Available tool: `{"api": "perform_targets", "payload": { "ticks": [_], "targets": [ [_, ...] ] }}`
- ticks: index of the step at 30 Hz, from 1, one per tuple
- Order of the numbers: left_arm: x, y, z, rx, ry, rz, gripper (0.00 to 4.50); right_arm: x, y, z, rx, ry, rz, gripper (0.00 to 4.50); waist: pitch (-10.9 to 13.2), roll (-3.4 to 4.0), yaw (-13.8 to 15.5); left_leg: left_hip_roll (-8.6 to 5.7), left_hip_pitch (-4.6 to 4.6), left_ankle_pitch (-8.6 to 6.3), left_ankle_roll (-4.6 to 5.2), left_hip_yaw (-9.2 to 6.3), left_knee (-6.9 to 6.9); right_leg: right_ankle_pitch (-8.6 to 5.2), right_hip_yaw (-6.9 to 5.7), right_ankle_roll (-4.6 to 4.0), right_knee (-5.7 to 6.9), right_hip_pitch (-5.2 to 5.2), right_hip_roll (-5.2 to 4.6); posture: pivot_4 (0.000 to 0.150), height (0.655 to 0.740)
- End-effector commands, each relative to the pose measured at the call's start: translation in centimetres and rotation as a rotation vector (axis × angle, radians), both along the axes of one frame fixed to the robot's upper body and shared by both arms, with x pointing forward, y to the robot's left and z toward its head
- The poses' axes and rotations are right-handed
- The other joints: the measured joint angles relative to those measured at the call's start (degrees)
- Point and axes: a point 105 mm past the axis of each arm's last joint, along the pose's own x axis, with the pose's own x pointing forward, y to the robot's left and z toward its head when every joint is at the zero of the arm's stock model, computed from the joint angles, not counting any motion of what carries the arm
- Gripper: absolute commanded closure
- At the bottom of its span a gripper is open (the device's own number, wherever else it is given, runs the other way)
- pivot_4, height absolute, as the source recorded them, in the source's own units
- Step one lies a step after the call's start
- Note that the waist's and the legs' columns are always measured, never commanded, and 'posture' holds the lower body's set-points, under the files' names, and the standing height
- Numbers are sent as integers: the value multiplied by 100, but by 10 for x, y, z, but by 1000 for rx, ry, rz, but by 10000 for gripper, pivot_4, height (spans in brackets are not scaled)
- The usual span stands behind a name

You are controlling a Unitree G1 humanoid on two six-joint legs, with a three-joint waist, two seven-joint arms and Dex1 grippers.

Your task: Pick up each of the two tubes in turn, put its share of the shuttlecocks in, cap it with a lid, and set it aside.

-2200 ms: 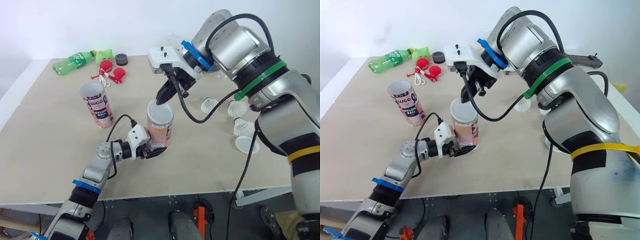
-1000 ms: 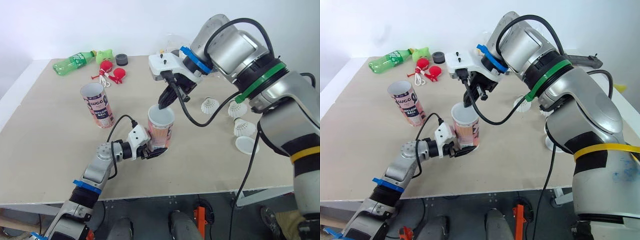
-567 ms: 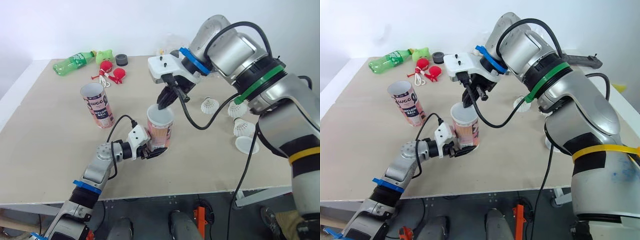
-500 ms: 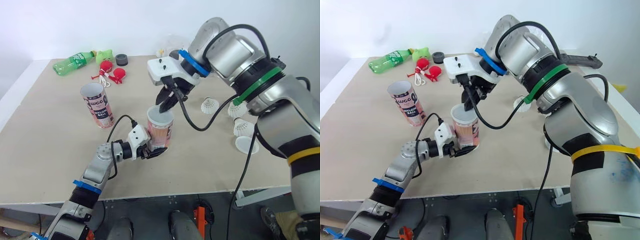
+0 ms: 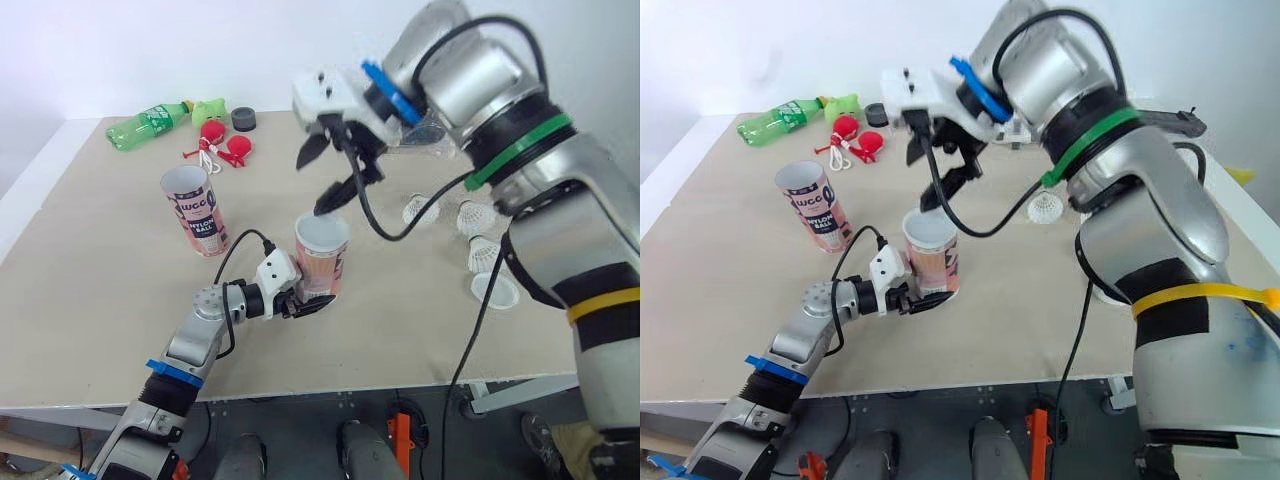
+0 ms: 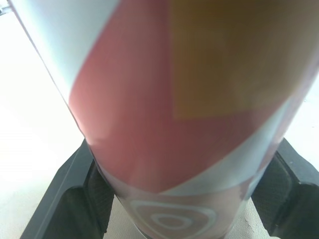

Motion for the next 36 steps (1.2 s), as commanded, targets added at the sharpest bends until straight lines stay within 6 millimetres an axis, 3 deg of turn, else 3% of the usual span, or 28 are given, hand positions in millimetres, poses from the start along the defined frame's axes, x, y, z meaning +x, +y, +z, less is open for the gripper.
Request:
{"api": "perform_targets", "payload": {
  "ticks": [1, 3, 10, 17, 36],
  "targets": [
    [-11, -2, -41, 83, 142, -21, 13713, -13, 4, 20, 38, -10, 56, 2812, 0, 0, 0, 0, 0, -1, -2, -1, 0, -1, -1, -1, 0, 0, 0, 1500, 7400],
    [-11, -1, -41, 85, 142, -22, 13713, -19, 4, 20, 43, 4, 80, 8789, 0, 0, 0, 0, 1, -1, -2, -2, 0, -2, -1, -1, 0, 1, 0, 1500, 7400],
    [-11, 0, -41, 88, 143, -27, 13713, -36, -2, -1, 6, 94, 115, 43718, 0, 0, -1, -1, -2, -2, -4, -6, -1, -7, -1, 0, 0, 1, 0, 1500, 7400],
    [-12, 0, -41, 90, 144, -27, 13713, -34, -4, -31, -53, 148, 112, 44505, 0, 0, -1, -1, -1, -2, -4, -7, -1, -7, -1, 0, 0, 1, 0, 1500, 7400],
    [-14, 0, -42, 85, 152, -22, 13713, -29, -15, -74, -182, 180, 80, 44505, -9, 1, -2, 0, 5, -4, -2, -7, -2, -10, -2, 0, 0, 6, 1, 1500, 7400]
  ]
}}
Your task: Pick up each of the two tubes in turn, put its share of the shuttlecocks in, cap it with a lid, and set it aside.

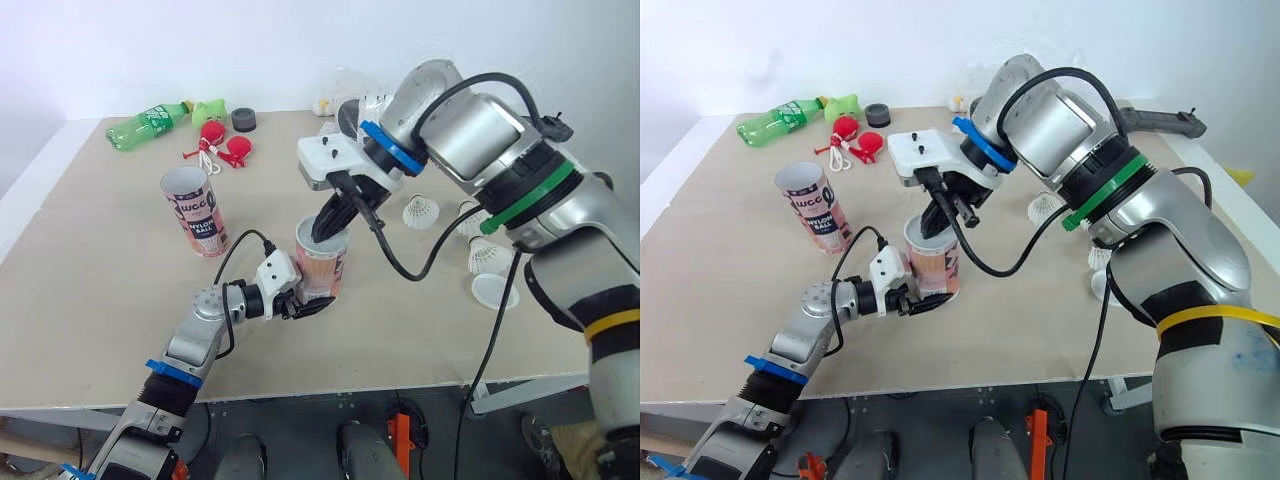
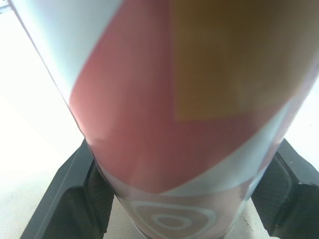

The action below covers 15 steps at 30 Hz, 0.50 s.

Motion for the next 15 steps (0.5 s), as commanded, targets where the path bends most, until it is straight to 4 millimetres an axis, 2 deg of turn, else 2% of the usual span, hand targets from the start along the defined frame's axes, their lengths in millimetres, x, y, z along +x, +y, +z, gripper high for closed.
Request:
{"api": "perform_targets", "payload": {
  "ticks": [1, 8, 10, 13, 15],
  "targets": [
    [-13, -1, -39, 78, 144, -17, 13713, -3, -3, -18, -84, 41, 16, 44505, -4, 0, 0, 0, 1, 0, 0, 0, 0, 0, 0, 0, 0, 1, 0, 1500, 7400],
    [-13, 0, -39, 74, 145, -12, 13713, -5, -1, -19, -73, 53, 17, 44505, -33, -1, -3, 1, 5, -2, 1, 0, -5, -4, 0, -2, 0, 2, 1, 1500, 7400],
    [-13, 0, -38, 71, 134, -9, 13713, -7, 5, -8, -13, 63, 29, 44505, -35, 0, -3, 1, 7, -2, 2, 0, -9, -6, 0, -3, 0, 2, 1, 1500, 7400],
    [-13, 0, -35, 40, 144, -6, 13713, -17, 15, 20, 144, 71, 103, 44505, -33, 1, -14, 1, 8, -2, 2, 0, -12, -7, 0, -4, 0, 1, 1, 1500, 7400],
    [-13, 0, -35, 33, 151, -4, 5745, -20, 16, 32, 202, 51, 141, 45000, -32, 1, -9, 1, 4, -2, 2, 0, -15, -7, 0, -4, 0, -3, 1, 1500, 7400]
  ]
}}
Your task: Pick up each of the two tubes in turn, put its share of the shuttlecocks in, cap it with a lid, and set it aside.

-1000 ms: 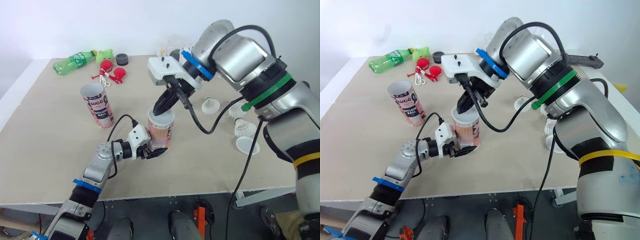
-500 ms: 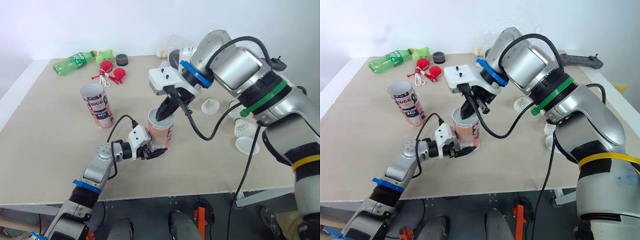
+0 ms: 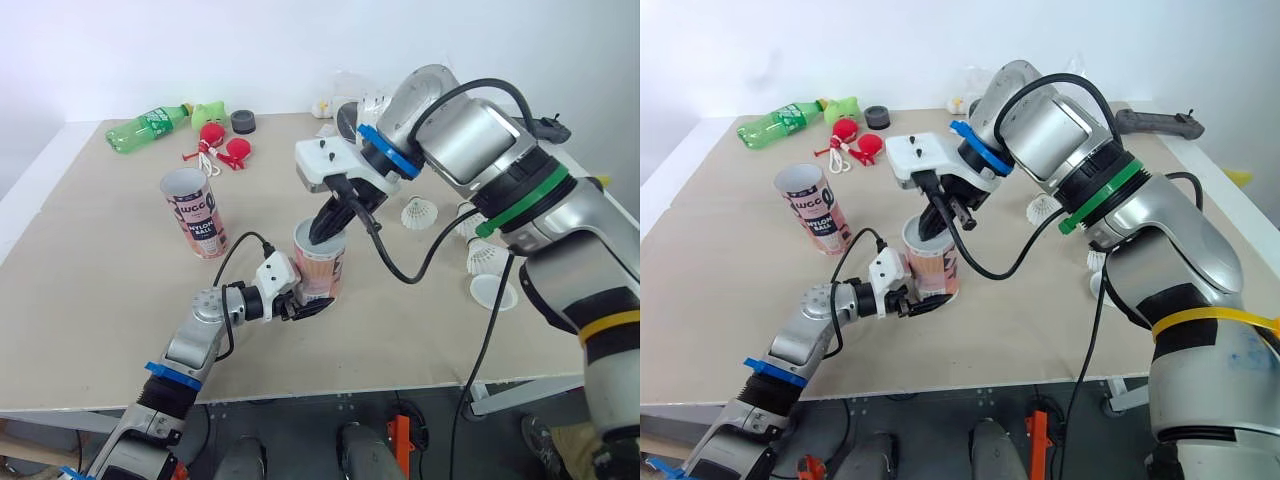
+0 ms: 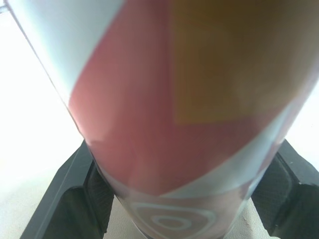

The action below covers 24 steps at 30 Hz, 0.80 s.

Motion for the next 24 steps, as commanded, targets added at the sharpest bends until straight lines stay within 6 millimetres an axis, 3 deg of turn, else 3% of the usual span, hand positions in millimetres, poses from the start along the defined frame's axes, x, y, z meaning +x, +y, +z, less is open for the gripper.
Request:
{"api": "perform_targets", "payload": {
  "ticks": [1, 2, 3, 10, 14, 20, 24],
  "targets": [
    [-11, -1, -34, 46, 148, -19, 4664, -13, 3, 32, 127, -9, 92, 45000, 1, 0, 5, 0, -2, 0, 0, -2, -2, -1, -1, 0, 0, -1, 0, 1500, 7400],
    [-11, -1, -34, 49, 153, -23, 27, -14, 3, 37, 146, -2, 85, 38309, 4, -3, 3, 0, -4, 0, 0, -3, -4, -3, -2, 1, -1, -3, -1, 1500, 7400],
    [-11, -1, -34, 49, 156, -25, 0, -15, 2, 41, 169, 11, 80, 36897, 4, -3, 7, 0, -7, 0, 0, -3, -5, -5, -2, 1, -1, -6, -1, 1500, 7400],
    [-12, 0, -30, 29, 161, -28, 0, -30, -8, 76, 362, 124, 69, 1706, 4, -2, 4, 0, -5, -2, 2, -5, -17, -10, -4, -4, -2, -7, -1, 1500, 7400],
    [-13, 2, -22, -8, 152, -17, 0, -37, -28, 94, 515, 197, 38, 676, 5, -2, 3, 0, -6, -3, 4, -7, -22, -15, -7, -7, -2, -9, -1, 1500, 7400],
    [-23, 16, -9, -71, 157, -1, 0, -32, -74, 59, 605, 257, -129, 676, 8, -5, 12, 0, -9, -27, 28, -14, -22, -40, -14, -7, -3, -5, -3, 1500, 7400],
    [-34, 29, -6, -68, 167, -4, 0, -22, -101, 12, 650, 262, -329, 676, 14, 5, -6, 5, -14, -39, 51, -6, -27, -46, -4, -18, 8, -29, 7, 1500, 7400]
  ]
}}
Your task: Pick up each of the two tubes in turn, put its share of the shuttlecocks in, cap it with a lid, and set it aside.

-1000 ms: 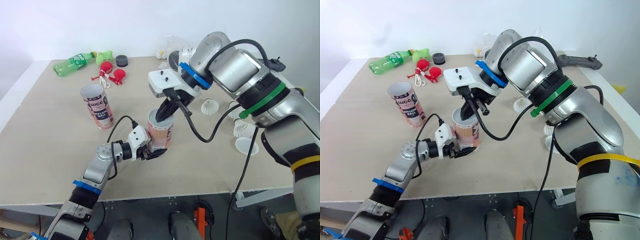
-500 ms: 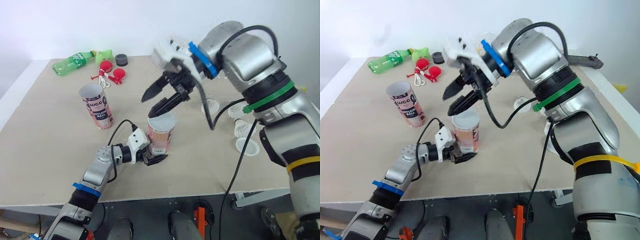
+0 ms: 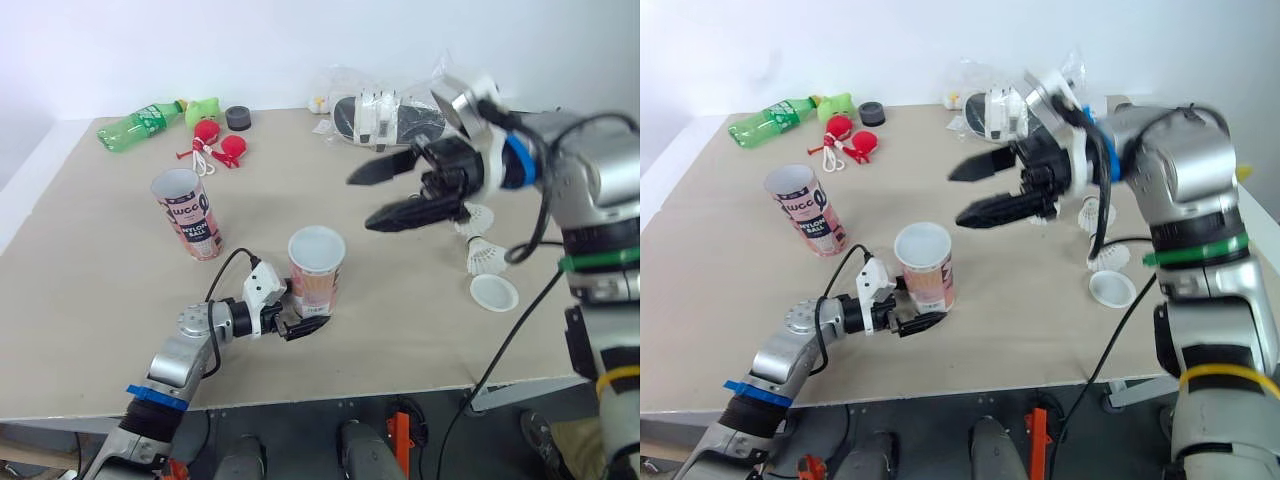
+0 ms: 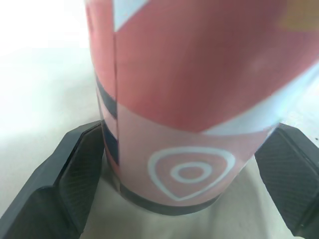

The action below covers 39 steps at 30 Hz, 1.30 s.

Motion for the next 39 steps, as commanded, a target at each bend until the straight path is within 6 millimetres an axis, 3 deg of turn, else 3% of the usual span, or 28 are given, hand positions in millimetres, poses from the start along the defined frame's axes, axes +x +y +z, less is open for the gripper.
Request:
{"api": "perform_targets", "payload": {
  "ticks": [1, 4, 10, 16, 27, 39],
  "targets": [
    [-11, 15, -3, 8, 33, 5, 0, 1, -15, -15, 47, -50, -137, 676, -1, -2, 4, 4, -1, -1, 2, -2, -6, -6, -4, -7, 1, -2, 3, 1500, 7400],
    [-10, 23, -3, 20, 27, 29, 0, 6, -13, -26, 145, -34, -230, 676, 2, 2, 1, 5, -2, -3, 5, 3, -3, -8, 1, -11, 4, -6, 4, 1500, 7400],
    [-10, 38, 0, 28, 18, 58, 0, 1, -10, -50, 182, -49, -307, 676, 4, 0, 13, 3, -4, 1, 2, 8, 6, 4, 4, -2, 4, -4, 3, 1500, 7400],
    [-17, 59, 1, 50, 23, 88, 0, -26, -3, -74, 144, -39, -250, 676, 6, -3, 6, 5, -5, 0, 4, 9, 2, 1, 6, -4, 2, -8, 6, 1500, 7400],
    [-18, 70, 0, 67, 23, 104, 0, -20, 14, -114, 107, -58, -235, 676, 8, -8, 9, 6, -4, 1, 2, 9, 7, 7, 5, -5, 2, -5, 7, 1500, 7400],
    [-19, 75, -5, 91, 22, 117, 0, -7, 29, -111, 141, -77, -212, 676, 8, -9, 9, 6, -2, 1, 2, 9, 7, 8, 5, -7, 2, -3, 8, 1500, 7400]
  ]
}}
